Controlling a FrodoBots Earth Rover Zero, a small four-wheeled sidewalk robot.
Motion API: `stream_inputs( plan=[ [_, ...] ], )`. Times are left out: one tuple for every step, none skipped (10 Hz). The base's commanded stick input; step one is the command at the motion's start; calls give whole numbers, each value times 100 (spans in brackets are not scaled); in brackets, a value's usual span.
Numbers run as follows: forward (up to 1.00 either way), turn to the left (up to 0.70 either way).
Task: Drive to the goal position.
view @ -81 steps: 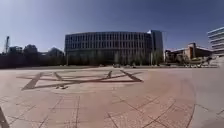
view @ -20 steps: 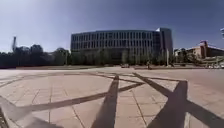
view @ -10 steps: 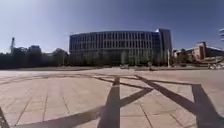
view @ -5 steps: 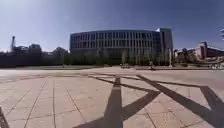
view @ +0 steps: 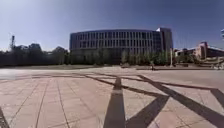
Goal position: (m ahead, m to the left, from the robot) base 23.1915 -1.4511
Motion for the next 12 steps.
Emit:
stream_inputs(
  plan=[
    [70,0],
    [70,-5],
    [70,-14],
    [70,-14],
    [70,-14],
    [70,-10],
    [70,0],
    [70,0],
    [70,0],
    [70,0],
    [70,0],
    [70,0]
  ],
)
